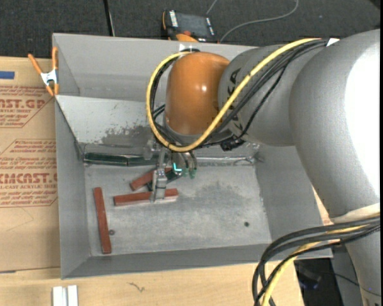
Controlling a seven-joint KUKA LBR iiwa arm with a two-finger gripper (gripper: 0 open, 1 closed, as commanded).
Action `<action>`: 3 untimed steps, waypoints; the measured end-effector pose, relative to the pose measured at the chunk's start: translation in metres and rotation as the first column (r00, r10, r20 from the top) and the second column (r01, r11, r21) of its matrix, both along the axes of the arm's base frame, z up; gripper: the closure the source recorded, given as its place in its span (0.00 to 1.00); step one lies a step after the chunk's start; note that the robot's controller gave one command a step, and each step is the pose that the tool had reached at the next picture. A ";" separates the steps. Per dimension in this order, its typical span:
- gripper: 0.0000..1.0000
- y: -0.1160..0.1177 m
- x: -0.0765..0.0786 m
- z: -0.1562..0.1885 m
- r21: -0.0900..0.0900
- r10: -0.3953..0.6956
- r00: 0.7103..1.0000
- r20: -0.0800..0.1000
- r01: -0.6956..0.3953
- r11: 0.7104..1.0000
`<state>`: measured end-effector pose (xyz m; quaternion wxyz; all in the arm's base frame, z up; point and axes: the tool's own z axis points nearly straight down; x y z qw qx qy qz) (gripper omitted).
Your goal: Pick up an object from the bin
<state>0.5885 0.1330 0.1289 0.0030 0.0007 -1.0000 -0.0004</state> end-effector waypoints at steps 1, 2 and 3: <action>0.00 -0.011 -0.030 -0.059 0.000 0.403 0.915 0.010 -0.403 0.915; 1.00 -0.010 -0.026 -0.054 0.000 0.402 0.915 0.019 -0.402 0.916; 1.00 0.011 -0.007 0.091 -0.003 0.474 0.880 0.018 -0.474 0.880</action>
Offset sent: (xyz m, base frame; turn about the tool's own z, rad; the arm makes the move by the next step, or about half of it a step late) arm -0.0298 -0.0125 -0.0589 -0.4142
